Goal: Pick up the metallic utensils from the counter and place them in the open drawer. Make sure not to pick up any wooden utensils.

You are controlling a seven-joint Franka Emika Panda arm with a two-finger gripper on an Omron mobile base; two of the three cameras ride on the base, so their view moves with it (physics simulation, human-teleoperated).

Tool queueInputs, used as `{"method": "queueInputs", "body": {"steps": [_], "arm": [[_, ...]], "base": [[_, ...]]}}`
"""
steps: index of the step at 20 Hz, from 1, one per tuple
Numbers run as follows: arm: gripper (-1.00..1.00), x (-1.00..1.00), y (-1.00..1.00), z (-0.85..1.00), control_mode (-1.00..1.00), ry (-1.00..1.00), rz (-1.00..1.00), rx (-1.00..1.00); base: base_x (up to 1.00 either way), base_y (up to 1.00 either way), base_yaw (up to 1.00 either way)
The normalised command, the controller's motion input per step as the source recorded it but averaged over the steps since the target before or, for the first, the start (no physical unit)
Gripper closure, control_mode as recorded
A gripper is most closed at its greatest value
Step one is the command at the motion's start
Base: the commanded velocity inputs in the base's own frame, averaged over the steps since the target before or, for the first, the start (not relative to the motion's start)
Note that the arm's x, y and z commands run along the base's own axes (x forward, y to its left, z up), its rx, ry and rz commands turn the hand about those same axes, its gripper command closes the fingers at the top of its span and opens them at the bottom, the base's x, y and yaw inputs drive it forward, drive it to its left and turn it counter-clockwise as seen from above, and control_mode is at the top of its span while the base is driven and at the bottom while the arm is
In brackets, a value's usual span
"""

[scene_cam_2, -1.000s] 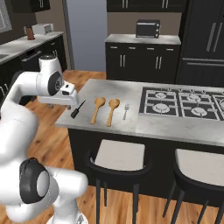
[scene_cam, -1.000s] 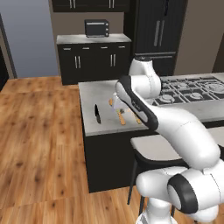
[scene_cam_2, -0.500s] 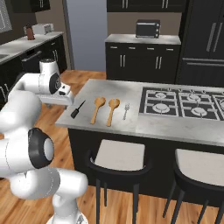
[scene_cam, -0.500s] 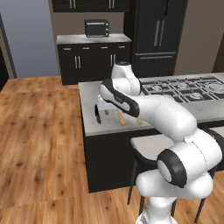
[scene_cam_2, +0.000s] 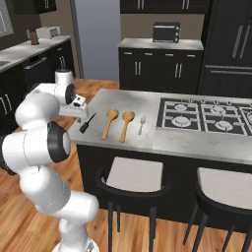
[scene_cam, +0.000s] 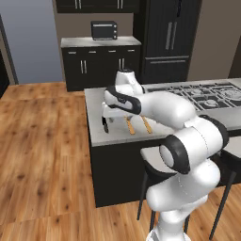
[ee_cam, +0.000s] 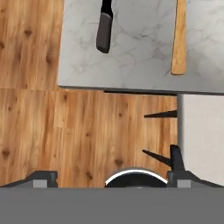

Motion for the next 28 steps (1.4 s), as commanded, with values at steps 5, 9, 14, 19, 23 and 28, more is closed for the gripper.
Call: {"method": "queueInputs", "body": {"steps": [5,9,14,19,23,28], "arm": [[-1.0,0.51,0.12,-0.49,-1.0,0.0,-0.03,-0.01],[-1.0,0.45,0.19,-0.44,-1.0,0.0,-0.04,-0.01],[-1.0,0.44,0.11,-0.37,-1.0,0.0,-0.08,-0.01],[-1.0,0.46,0.02,-0.34,-1.0,0.0,-0.08,0.0],[-1.0,0.53,0.02,-0.3,-1.0,0.0,-0.09,0.0],[-1.0,0.5,0.05,-0.32,-1.0,0.0,-0.08,0.0]], "base": [[0.0,0.0,0.0],[0.0,0.0,0.0],[0.0,0.0,0.0],[0.0,0.0,0.0],[0.0,0.0,0.0],[0.0,0.0,0.0]]}}
